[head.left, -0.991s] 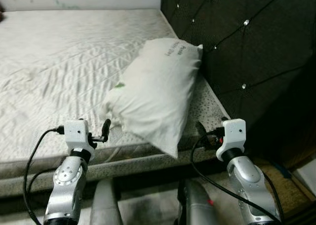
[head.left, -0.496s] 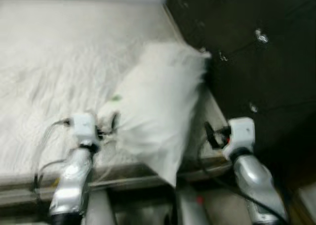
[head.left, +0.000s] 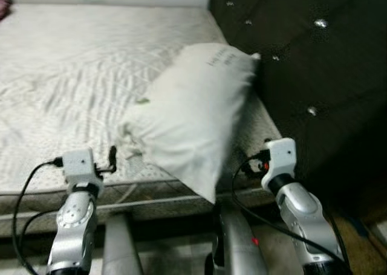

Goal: Clean up the room

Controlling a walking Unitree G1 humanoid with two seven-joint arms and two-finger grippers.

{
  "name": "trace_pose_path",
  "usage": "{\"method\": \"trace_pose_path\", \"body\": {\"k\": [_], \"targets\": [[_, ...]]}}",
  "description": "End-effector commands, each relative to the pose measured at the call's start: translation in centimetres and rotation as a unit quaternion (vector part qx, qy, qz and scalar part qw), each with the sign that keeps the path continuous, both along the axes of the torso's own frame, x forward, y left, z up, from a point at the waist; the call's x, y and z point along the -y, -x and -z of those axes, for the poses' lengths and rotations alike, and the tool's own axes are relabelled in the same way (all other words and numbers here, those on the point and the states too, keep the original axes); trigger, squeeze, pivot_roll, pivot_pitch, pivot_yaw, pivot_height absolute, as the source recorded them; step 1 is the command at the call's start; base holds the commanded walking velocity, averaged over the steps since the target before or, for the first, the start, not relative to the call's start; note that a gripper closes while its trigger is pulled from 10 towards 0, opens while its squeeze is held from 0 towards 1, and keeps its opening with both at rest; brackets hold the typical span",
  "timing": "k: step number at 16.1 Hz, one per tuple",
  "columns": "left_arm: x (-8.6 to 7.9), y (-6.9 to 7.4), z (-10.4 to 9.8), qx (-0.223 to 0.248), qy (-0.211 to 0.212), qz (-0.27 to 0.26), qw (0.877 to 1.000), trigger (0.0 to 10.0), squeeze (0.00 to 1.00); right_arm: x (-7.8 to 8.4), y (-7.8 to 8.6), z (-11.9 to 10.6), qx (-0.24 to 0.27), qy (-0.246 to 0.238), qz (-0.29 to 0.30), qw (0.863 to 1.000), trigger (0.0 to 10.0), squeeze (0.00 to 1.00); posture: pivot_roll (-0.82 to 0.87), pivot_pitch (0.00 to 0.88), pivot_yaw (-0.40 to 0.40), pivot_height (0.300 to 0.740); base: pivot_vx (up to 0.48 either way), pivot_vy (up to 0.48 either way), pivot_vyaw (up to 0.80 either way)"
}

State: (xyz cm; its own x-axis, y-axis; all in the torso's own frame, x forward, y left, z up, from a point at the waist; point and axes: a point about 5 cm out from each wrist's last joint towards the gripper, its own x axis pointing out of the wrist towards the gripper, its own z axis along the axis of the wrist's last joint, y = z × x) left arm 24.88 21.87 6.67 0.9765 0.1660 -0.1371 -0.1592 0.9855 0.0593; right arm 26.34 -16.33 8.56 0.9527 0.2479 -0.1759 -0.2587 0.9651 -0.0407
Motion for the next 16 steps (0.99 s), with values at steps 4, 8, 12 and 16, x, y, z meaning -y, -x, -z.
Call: {"method": "trace_pose_path", "body": {"k": [4, 8, 12, 16], "targets": [[-0.5, 1.2, -0.3, -0.008, -0.034, 0.005, 0.999, 10.0, 0.00, -1.2, -0.4, 0.3, -0.050, 0.000, -0.072, 0.996, 10.0, 0.00, 0.02, 0.008, -0.068, 0.515, 0.000, 0.000, 0.00], [-0.5, 1.9, 0.0, -0.016, -0.029, 0.008, 0.999, 10.0, 0.00, -3.6, -0.4, 0.8, -0.104, -0.004, -0.201, 0.974, 10.0, 0.00, 0.03, 0.000, -0.081, 0.515, 0.000, 0.000, 0.00], [-0.8, 3.1, 0.0, -0.025, -0.034, 0.009, 0.999, 10.0, 0.00, -5.3, -1.9, 0.6, -0.105, -0.006, -0.219, 0.970, 10.0, 0.00, 0.09, 0.002, -0.090, 0.515, 0.000, 0.000, 0.00], [-1.5, 4.0, 0.0, -0.034, -0.045, 0.005, 0.998, 10.0, 0.00, -6.7, -3.9, 0.3, -0.102, 0.007, -0.204, 0.974, 10.0, 0.00, 0.12, 0.001, -0.094, 0.515, 0.000, 0.000, 0.00]]}}
